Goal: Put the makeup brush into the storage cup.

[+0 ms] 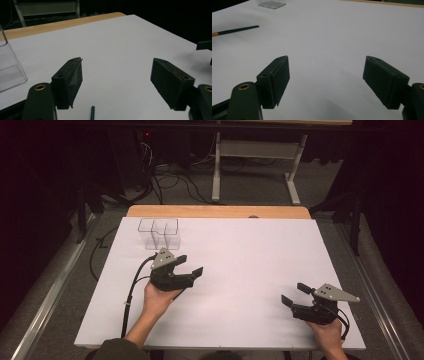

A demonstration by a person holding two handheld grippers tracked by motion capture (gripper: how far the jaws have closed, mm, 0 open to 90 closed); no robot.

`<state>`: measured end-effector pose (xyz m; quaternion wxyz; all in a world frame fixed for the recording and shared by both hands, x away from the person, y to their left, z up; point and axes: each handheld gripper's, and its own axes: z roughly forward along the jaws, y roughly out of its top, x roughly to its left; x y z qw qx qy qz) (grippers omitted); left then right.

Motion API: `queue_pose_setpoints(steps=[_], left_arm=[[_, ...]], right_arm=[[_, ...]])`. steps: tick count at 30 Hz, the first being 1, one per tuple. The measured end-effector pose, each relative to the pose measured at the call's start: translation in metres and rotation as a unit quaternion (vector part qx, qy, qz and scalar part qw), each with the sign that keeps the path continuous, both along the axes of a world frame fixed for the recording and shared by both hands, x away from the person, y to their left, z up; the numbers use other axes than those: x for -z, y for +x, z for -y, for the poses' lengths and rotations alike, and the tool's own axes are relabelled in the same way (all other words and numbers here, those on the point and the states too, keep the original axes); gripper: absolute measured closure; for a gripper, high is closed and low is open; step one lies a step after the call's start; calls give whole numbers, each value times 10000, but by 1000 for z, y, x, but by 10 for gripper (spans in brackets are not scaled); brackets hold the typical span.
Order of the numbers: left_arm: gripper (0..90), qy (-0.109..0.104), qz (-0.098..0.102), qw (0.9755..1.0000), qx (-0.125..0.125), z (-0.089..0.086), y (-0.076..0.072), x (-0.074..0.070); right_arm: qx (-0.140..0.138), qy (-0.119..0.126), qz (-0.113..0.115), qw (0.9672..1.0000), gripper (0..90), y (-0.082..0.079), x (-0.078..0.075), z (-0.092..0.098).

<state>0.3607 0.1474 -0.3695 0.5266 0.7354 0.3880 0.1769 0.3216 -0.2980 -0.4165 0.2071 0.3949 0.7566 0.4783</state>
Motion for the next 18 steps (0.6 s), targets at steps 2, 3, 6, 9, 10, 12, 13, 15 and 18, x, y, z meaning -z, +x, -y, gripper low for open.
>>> queue_pose_setpoints(steps=[2,3,6,9,10,12,13,15,18], left_arm=[[257,39,-14,10000,-8,-1,0,0],[257,59,-27,10000,-20,-1,0,0],[257,74,-90,9999,-35,-2,0,-1],[257,116,-179,9998,-43,-2,0,-1],[257,184,-204,9996,-34,-2,0,-2],[257,218,-219,9995,-21,-2,0,-2],[257,243,-244,9994,14,-1,0,-2],[261,359,-272,9990,19,-2,0,-3],[267,377,-334,9987,51,-2,1,-3]], right_arm=[[0,-3,4,10000,235,0,0,0],[0,-3,2,10000,235,0,0,0],[-4,-7,1,10000,235,0,0,0],[-13,9,-8,10000,235,0,0,0],[-14,-1,3,10000,235,0,0,0],[-13,7,-15,10000,235,0,0,0],[-13,7,-15,10000,235,0,0,0],[-18,12,-17,10000,235,0,0,0],[-34,6,-8,10000,235,0,0,0]])
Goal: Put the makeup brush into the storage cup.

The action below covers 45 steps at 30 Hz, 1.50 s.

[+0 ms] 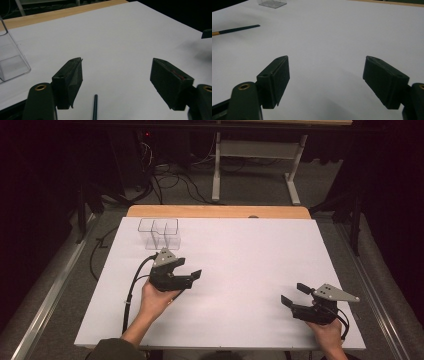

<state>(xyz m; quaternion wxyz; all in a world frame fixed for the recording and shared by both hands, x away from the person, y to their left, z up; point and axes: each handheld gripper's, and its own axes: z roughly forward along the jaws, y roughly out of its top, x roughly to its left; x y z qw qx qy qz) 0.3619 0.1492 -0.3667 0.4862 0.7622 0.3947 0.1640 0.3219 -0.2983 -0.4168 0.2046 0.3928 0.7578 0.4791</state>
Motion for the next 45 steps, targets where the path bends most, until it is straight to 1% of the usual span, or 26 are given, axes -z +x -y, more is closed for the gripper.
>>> queue_pose_setpoints(steps=[3,4,5,6,7,9,13,14,17,24,28,29,30,31,33,36,38,41,42,43,44,45], left_arm=[[269,97,-12,10000,20,-1,1,0],[268,85,-36,9999,55,0,1,0],[268,161,-43,9998,67,0,1,0],[269,222,-113,9997,58,0,1,0],[270,222,-113,9997,58,0,1,0],[271,317,-171,9993,41,-1,2,0],[284,361,-426,9984,23,-1,4,0],[284,402,-487,9980,27,-1,5,0],[286,508,-599,9969,32,0,5,0],[289,617,-661,9959,58,1,6,-4],[303,816,-614,9947,71,2,6,-7],[304,970,-613,9933,116,3,6,-8],[303,1028,-614,9927,125,3,6,-8],[302,1028,-614,9927,125,3,6,-8],[301,1179,-627,9909,184,4,7,-8],[303,1364,-671,9882,196,5,6,-8],[303,1454,-746,9864,191,5,7,-8],[311,1510,-840,9848,178,5,8,-8],[315,1535,-903,9838,193,5,8,-8],[319,1591,-1008,9820,176,5,10,-8],[322,1591,-1008,9820,176,5,10,-8],[322,1618,-1059,9810,177,5,10,-9]], right_arm=[[-3,14,-3,10000,235,0,0,0],[-2,8,2,10000,235,0,0,0],[-1,10,-6,10000,235,0,0,0],[1,17,-14,10000,235,0,0,-1],[6,14,-20,10000,235,0,0,-1],[4,13,-21,10000,235,0,0,-1],[-1,15,-22,10000,235,0,0,0],[-6,11,-9,10000,235,0,0,0],[1,14,-33,10000,235,0,0,-1],[-16,8,-24,10000,235,0,0,-1],[-27,16,-25,10000,235,0,0,-1],[-29,12,-33,10000,235,0,0,-1],[-32,7,-30,10000,235,0,0,-1],[-38,3,-25,10000,235,0,0,-1],[-38,6,-29,10000,235,0,0,-1],[-39,5,-31,10000,235,0,0,-1],[-41,8,-30,10000,235,0,0,-1],[-46,8,-36,10000,235,0,0,-1],[-53,3,-31,10000,235,0,0,-1],[-53,1,-31,10000,235,0,0,-1],[-53,1,-31,10000,235,0,0,-1],[-48,-1,-30,10000,235,0,0,-1]])
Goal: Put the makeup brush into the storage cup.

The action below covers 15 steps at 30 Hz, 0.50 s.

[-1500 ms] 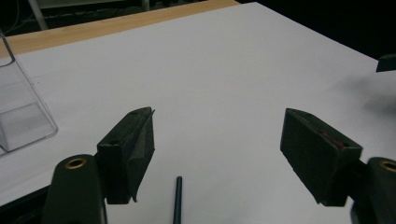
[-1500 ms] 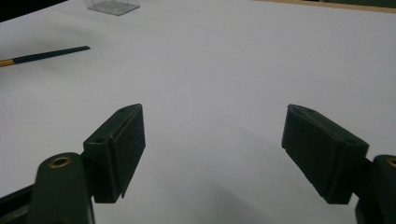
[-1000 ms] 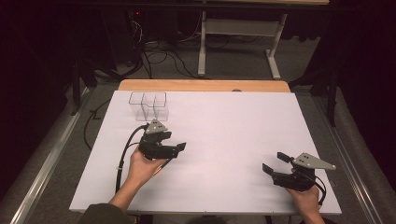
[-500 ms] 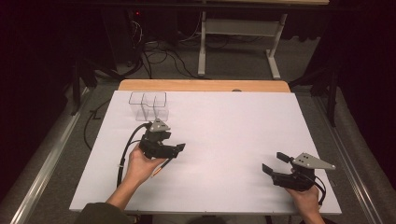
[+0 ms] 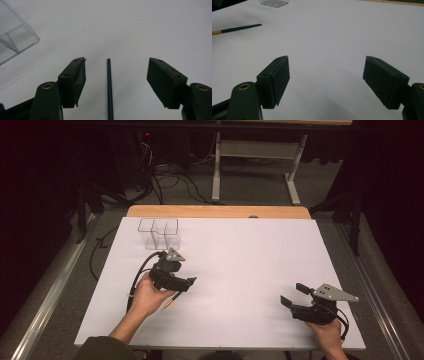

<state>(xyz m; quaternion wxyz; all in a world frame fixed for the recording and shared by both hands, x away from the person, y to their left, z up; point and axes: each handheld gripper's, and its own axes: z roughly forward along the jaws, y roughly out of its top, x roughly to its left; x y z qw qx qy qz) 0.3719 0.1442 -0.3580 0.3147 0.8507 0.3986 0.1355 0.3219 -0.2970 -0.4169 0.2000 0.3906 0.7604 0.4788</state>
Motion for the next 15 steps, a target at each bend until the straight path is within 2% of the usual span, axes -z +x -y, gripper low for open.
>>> queue_pose_setpoints(steps=[6,10,14,15], left_arm=[[337,230,-344,9991,-5,4,3,1],[340,325,-446,9985,53,7,3,1],[351,543,-473,9973,108,10,3,3],[355,543,-473,9973,108,10,3,3]], right_arm=[[-7,-13,4,10000,235,0,0,0],[-6,-11,2,10000,236,0,0,0],[2,-2,-8,10000,236,0,0,0],[-7,-8,-2,10000,237,0,0,0]])
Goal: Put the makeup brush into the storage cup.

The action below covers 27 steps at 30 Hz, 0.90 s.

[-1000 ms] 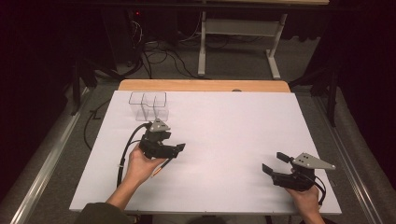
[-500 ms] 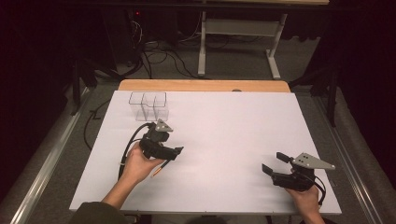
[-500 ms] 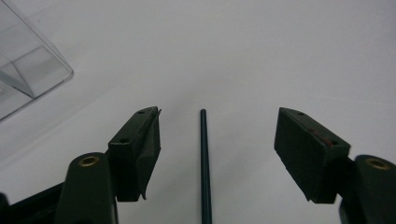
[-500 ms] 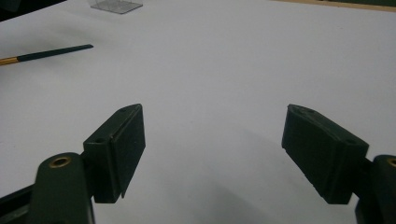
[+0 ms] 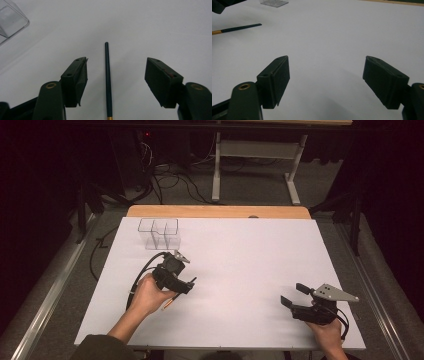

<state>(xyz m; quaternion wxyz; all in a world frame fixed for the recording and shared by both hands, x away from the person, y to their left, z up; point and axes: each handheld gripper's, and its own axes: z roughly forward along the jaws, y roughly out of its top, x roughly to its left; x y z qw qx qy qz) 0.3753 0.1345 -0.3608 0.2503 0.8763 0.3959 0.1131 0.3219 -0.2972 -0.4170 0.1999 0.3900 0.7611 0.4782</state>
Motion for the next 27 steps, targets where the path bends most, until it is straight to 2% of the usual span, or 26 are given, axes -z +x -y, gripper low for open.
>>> queue_pose_setpoints(steps=[8,21,27], left_arm=[[377,234,-130,9996,-22,0,1,2],[401,446,-306,9985,-82,2,3,8],[415,563,-447,9974,-107,2,5,11]], right_arm=[[-13,-21,13,10000,237,0,0,0],[-6,-19,-14,10000,237,0,0,0],[-19,-21,-2,10000,237,0,0,0]])
